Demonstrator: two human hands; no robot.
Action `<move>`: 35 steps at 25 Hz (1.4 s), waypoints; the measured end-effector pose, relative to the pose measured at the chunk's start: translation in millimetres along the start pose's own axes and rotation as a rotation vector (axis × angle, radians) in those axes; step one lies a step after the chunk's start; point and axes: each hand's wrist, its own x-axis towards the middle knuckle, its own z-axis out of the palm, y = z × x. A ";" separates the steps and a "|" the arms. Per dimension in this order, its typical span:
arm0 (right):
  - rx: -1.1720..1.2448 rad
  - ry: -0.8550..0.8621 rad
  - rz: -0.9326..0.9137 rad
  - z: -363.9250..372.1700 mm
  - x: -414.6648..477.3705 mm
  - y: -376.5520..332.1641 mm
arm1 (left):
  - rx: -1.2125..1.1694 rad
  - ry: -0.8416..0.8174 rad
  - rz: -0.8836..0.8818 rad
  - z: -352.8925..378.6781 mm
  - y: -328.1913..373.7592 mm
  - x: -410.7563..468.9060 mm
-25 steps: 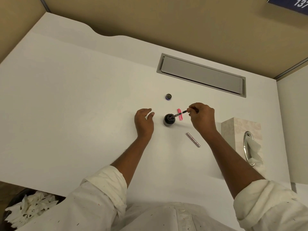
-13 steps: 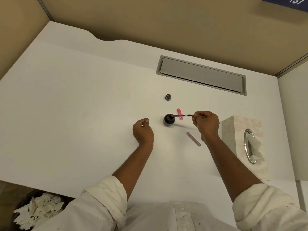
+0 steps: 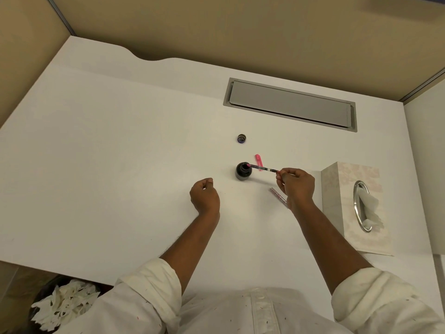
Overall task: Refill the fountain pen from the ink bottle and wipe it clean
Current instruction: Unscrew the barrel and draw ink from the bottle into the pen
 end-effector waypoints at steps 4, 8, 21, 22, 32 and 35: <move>0.068 -0.005 0.082 -1.6 -1.3 1.0 | 0.019 -0.016 -0.007 1.3 -1.8 -5.2; 0.118 -0.015 0.158 -5.3 -3.5 2.1 | 0.020 -0.051 -0.015 6.0 -2.0 -14.5; 0.336 -0.100 0.434 -12.1 -18.8 3.1 | -0.085 -0.365 -0.244 36.8 6.4 -54.2; 0.352 -0.106 0.450 -12.7 -20.9 3.0 | -0.107 -0.387 -0.259 39.7 9.4 -54.8; 0.432 -0.134 0.513 -15.1 -34.8 -1.0 | -0.243 -0.449 -0.323 53.0 20.0 -54.4; 0.444 -0.144 0.520 -15.8 -37.3 -2.2 | -0.271 -0.456 -0.315 54.3 21.1 -54.9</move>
